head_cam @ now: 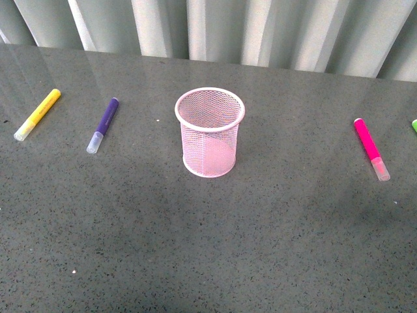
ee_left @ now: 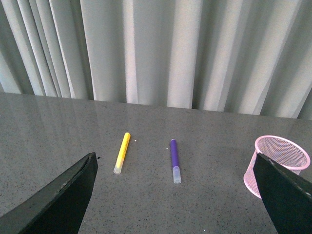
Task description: Insert purple and pink pens into pink cup
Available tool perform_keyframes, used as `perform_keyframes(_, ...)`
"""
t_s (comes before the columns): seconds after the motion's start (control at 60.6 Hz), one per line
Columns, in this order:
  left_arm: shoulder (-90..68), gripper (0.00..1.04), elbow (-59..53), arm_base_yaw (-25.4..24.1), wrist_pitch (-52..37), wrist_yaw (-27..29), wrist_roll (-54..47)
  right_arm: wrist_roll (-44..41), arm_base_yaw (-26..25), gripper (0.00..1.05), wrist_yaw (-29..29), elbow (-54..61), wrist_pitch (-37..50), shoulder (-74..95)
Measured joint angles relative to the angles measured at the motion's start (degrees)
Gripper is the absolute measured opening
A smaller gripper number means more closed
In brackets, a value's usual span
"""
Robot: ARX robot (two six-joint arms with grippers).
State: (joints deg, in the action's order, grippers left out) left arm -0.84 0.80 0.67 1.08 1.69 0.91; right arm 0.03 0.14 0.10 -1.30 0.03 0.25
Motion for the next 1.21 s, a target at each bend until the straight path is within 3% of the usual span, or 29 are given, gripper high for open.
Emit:
perform_keyframes(0.099, -9.0, 0.98, 5.3, 4.3, 11.8, 12.6, 8.2, 0.0, 0.0, 0.98, 0.0, 0.0, 0.0, 0.0)
perform_keyframes(0.132, -11.8, 0.98, 6.0, 4.5, 12.1, 13.1, 9.7, 0.0, 0.0, 0.98, 0.0, 0.0, 0.0, 0.0)
perform_keyframes(0.38, -36.5, 0.98, 17.2, 2.8, 4.7, 6.4, 13.2, 0.0, 0.0, 0.98, 0.0, 0.0, 0.0, 0.0)
perform_keyframes(0.528, -52.8, 0.98, 25.9, 4.2, 5.9, -2.4, 9.3, 0.0, 0.0, 0.98, 0.0, 0.0, 0.0, 0.0)
perform_keyframes(0.594, -59.7, 0.98, 29.7, 4.7, 5.9, -3.8, 7.7, 0.0, 0.0, 0.98, 0.0, 0.0, 0.0, 0.0)
perform_keyframes(1.205, -98.6, 0.98, 60.7, 4.7, 10.2, -7.9, -0.2, 0.0, 0.0, 0.98, 0.0, 0.0, 0.0, 0.0)
